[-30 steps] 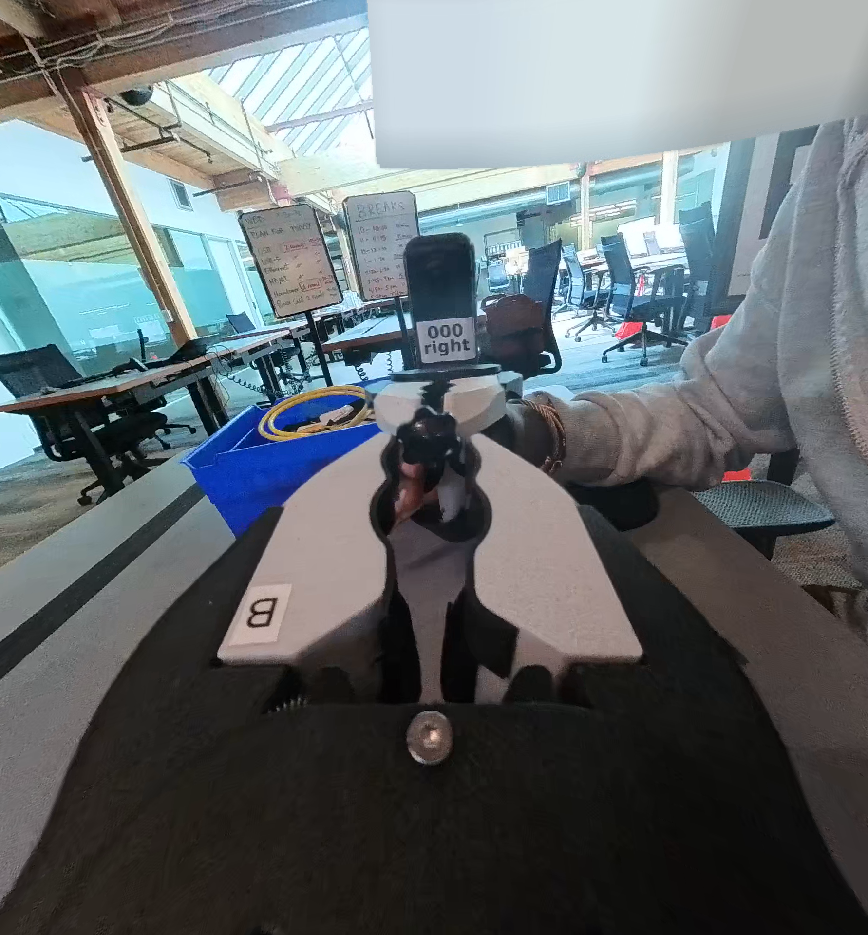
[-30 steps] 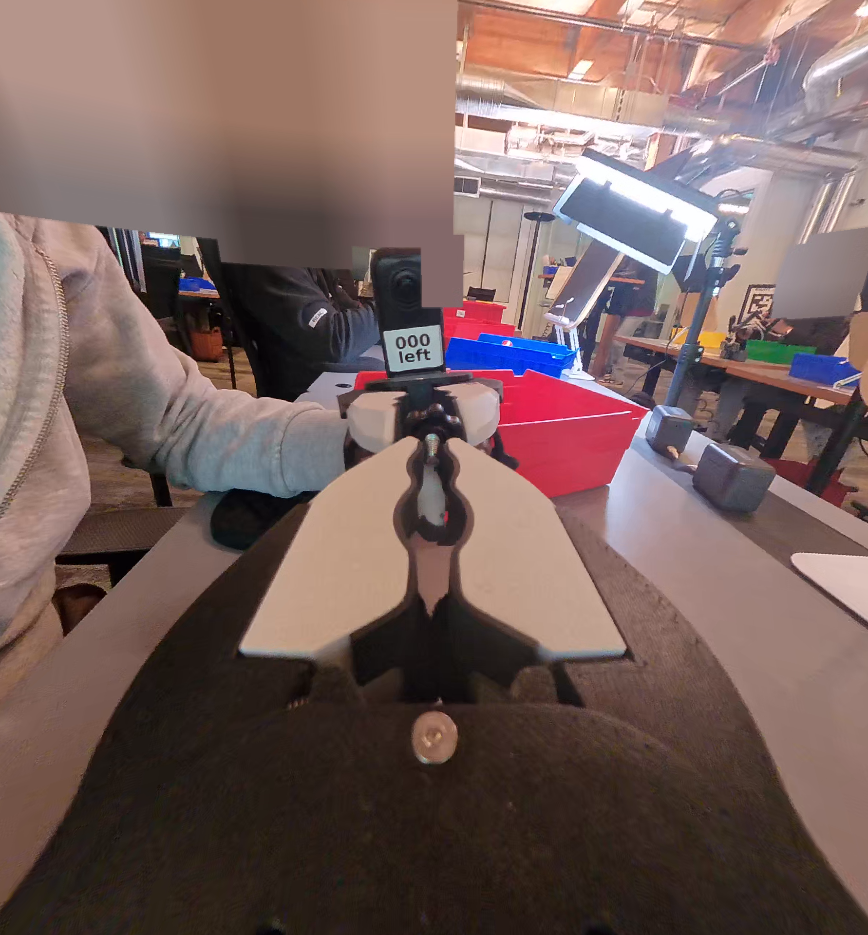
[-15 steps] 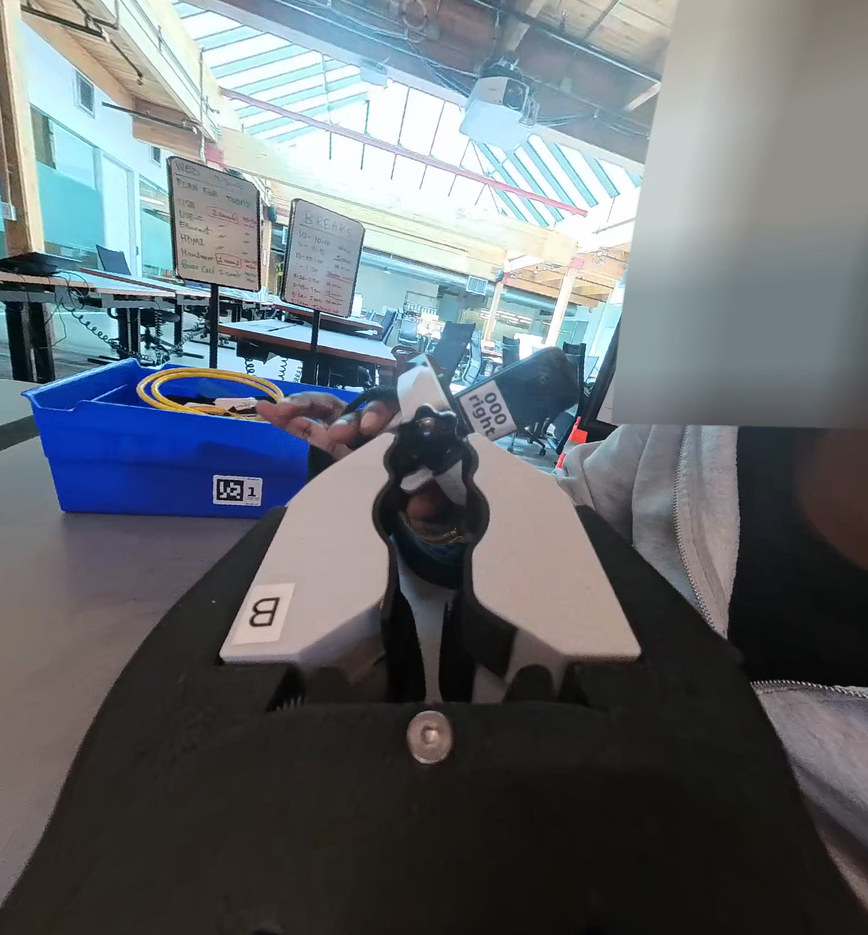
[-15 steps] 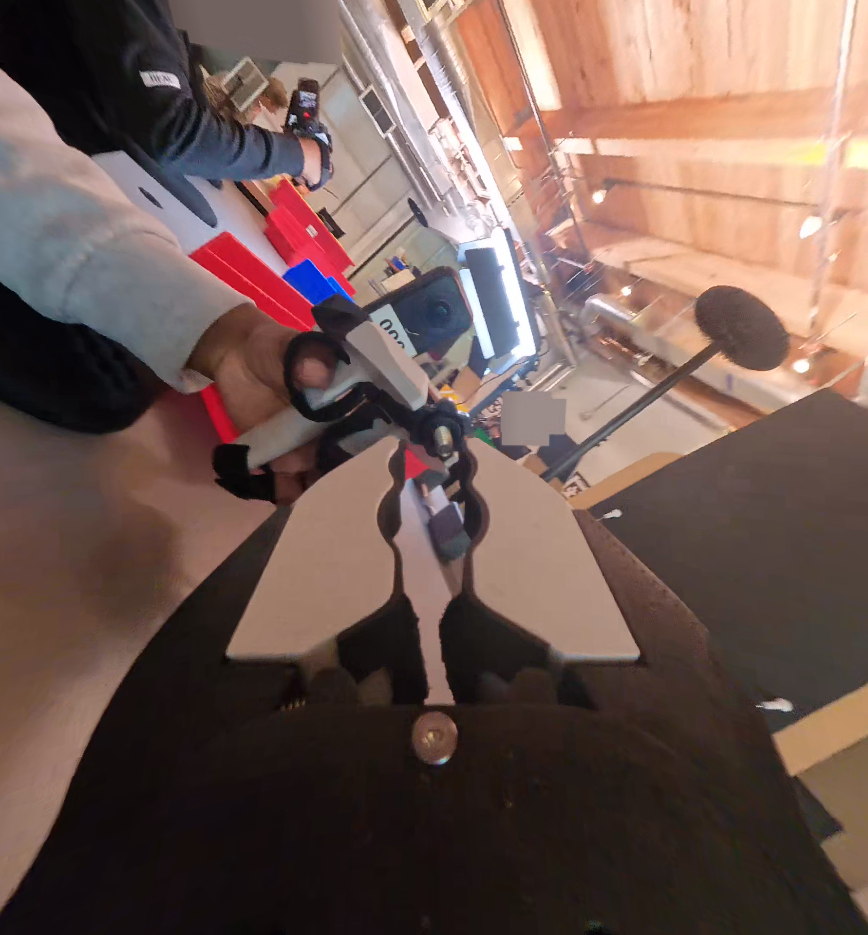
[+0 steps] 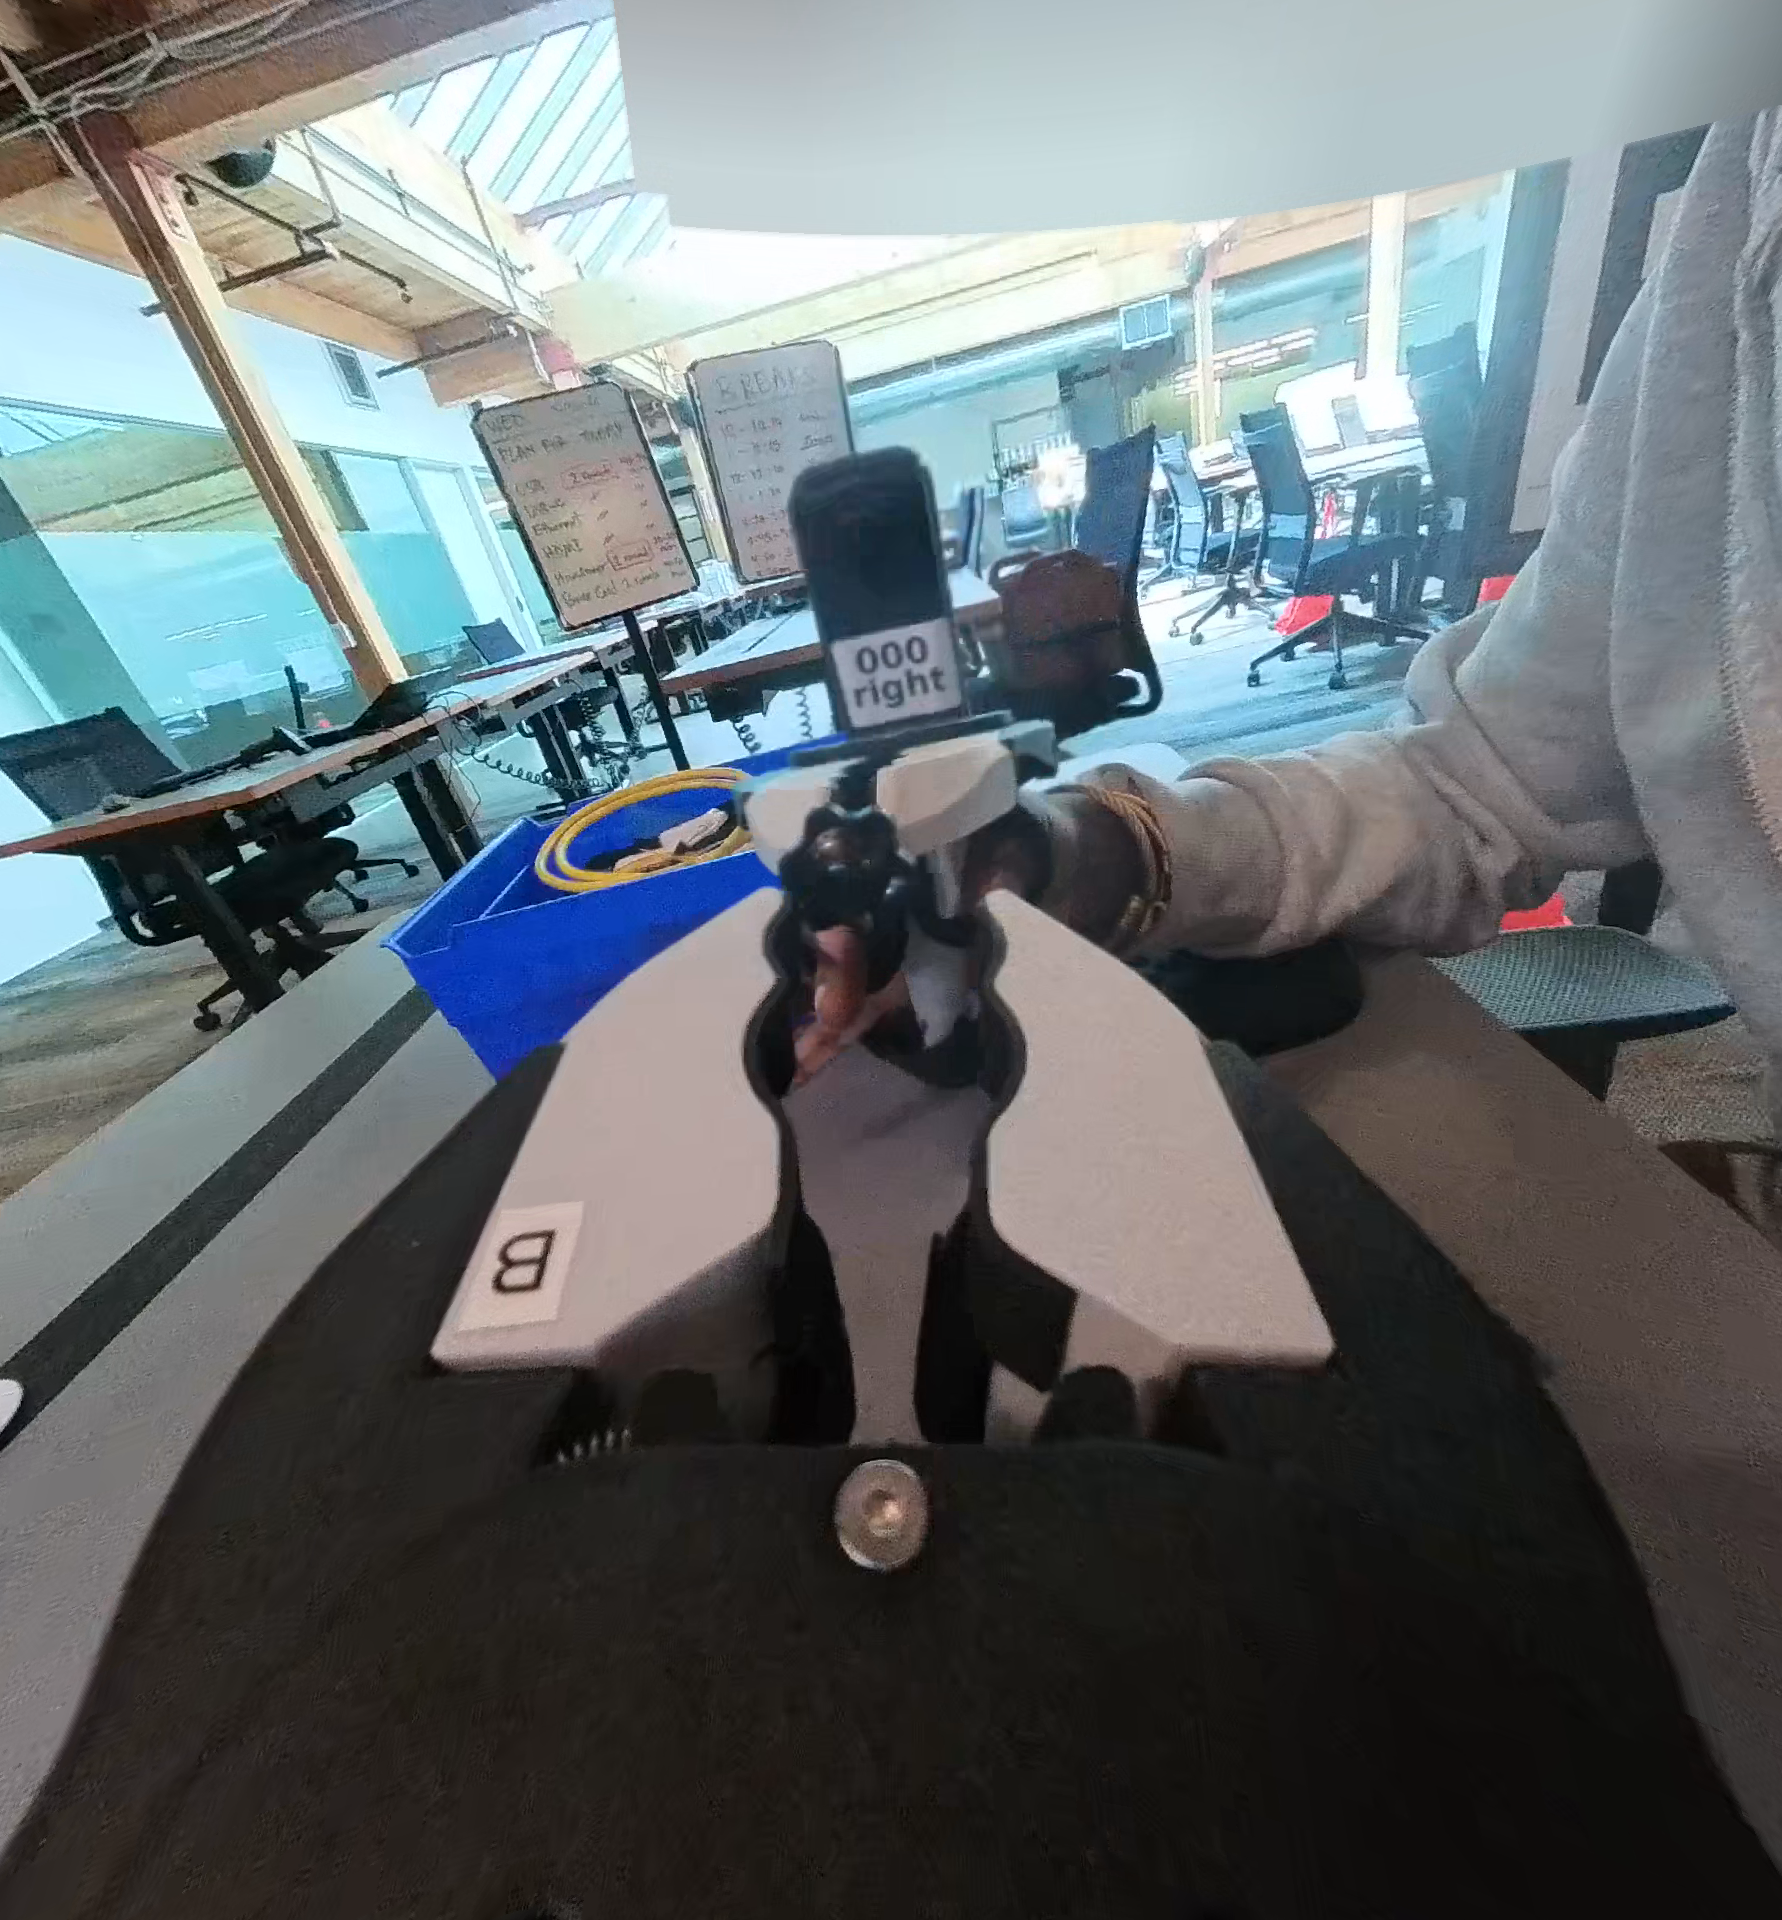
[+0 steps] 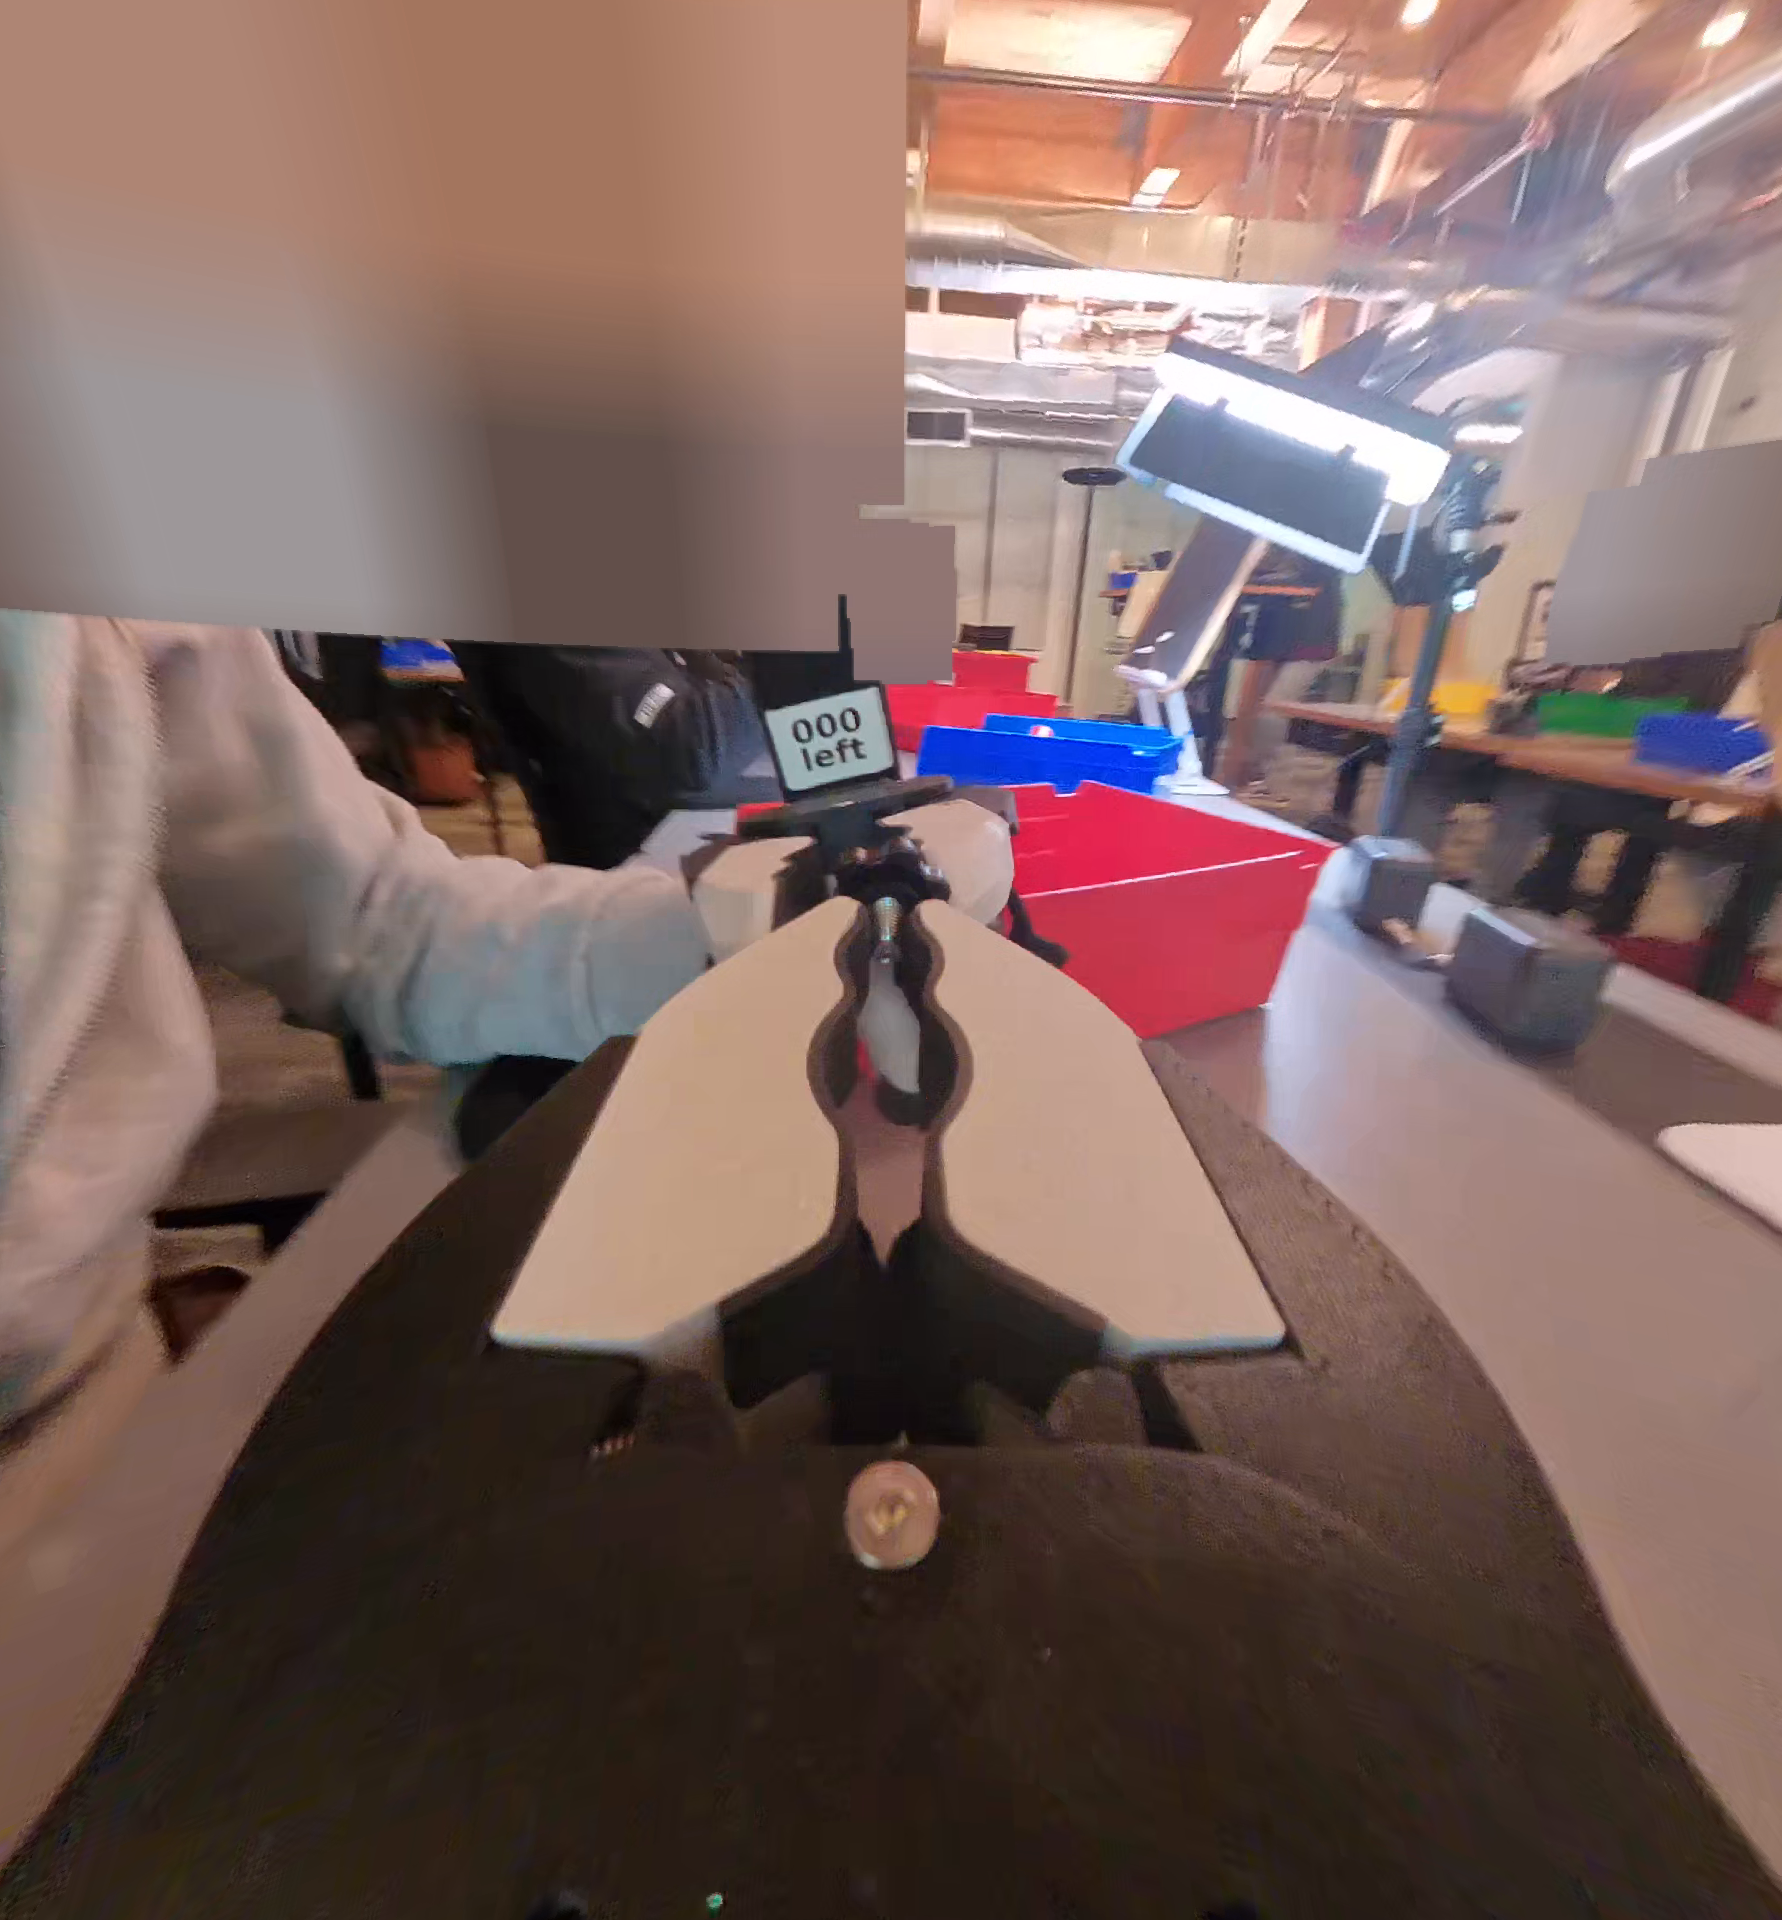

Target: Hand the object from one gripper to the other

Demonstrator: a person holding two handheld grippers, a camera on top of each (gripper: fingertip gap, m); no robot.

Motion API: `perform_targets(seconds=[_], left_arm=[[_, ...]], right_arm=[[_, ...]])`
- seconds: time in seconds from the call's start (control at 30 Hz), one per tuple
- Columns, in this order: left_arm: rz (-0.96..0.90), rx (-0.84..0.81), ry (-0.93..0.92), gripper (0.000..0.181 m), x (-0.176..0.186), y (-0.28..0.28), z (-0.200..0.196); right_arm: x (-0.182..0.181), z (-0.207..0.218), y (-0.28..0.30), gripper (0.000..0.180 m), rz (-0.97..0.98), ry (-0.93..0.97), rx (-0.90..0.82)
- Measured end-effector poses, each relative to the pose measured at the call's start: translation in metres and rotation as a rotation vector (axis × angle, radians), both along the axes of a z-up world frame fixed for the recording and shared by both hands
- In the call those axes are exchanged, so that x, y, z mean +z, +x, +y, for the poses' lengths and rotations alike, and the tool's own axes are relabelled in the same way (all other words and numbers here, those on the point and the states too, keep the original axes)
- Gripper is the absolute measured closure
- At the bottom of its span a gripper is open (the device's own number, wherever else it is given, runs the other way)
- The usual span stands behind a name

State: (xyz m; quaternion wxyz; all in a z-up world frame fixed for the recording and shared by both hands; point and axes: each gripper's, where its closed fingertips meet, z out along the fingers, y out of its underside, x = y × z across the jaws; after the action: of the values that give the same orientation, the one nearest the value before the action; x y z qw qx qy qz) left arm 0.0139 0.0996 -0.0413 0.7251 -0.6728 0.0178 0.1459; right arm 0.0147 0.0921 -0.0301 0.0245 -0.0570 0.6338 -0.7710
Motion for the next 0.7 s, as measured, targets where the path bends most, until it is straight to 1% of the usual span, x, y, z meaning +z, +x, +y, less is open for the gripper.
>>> perform_targets(seconds=[0.03, 0.1, 0.23, 0.27, 0.3, 0.33, 0.4, 0.43, 0.53, 0.57, 0.6, 0.63, 0.67, 0.7], left_arm=[[-0.005, 0.007, 0.010, 0.155, 0.000, -0.001, -0.001], [-0.017, 0.016, 0.017, 0.165, 0.000, -0.004, -0.002], [-0.078, -0.021, 0.043, 0.164, 0.001, -0.003, -0.003], [-0.079, -0.025, 0.049, 0.161, 0.001, -0.002, -0.003], [-0.071, -0.023, 0.062, 0.152, 0.003, -0.002, -0.003], [-0.061, -0.017, 0.073, 0.147, 0.004, -0.002, -0.004], [-0.052, -0.031, 0.059, 0.150, 0.004, 0.002, -0.004], [-0.054, -0.032, 0.046, 0.156, 0.003, 0.002, -0.003], [-0.067, -0.028, 0.038, 0.157, 0.002, 0.002, -0.003], [-0.090, -0.027, 0.043, 0.157, 0.003, 0.000, -0.003], [-0.120, -0.032, 0.053, 0.157, 0.004, -0.001, -0.004], [-0.152, -0.038, 0.071, 0.157, 0.006, -0.001, -0.005], [-0.188, -0.049, 0.097, 0.157, 0.009, -0.001, -0.006], [-0.229, -0.068, 0.125, 0.157, 0.012, -0.001, -0.007]], right_arm=[[0.000, 0.001, 0.000, 0.174, -0.044, -0.003, 0.027], [-0.002, 0.000, 0.001, 0.174, -0.057, 0.012, 0.047], [-0.002, -0.001, 0.003, 0.174, -0.044, 0.018, 0.043], [-0.003, -0.001, 0.002, 0.174, -0.046, 0.020, 0.042], [-0.004, -0.001, 0.002, 0.174, -0.045, 0.028, 0.040], [-0.006, -0.002, 0.002, 0.174, -0.040, 0.039, 0.038], [-0.007, -0.003, 0.003, 0.174, -0.035, 0.048, 0.043], [-0.008, -0.003, 0.004, 0.174, -0.036, 0.049, 0.049], [-0.008, -0.004, 0.004, 0.174, -0.026, 0.051, 0.040], [-0.007, -0.004, 0.003, 0.174, -0.012, 0.043, 0.027], [-0.006, -0.004, 0.001, 0.169, 0.017, 0.027, 0.001], [-0.003, -0.003, -0.001, 0.159, 0.067, 0.002, -0.041], [0.000, -0.002, -0.003, 0.154, 0.146, -0.022, -0.094], [0.002, -0.001, -0.004, 0.153, 0.250, -0.030, -0.153]])
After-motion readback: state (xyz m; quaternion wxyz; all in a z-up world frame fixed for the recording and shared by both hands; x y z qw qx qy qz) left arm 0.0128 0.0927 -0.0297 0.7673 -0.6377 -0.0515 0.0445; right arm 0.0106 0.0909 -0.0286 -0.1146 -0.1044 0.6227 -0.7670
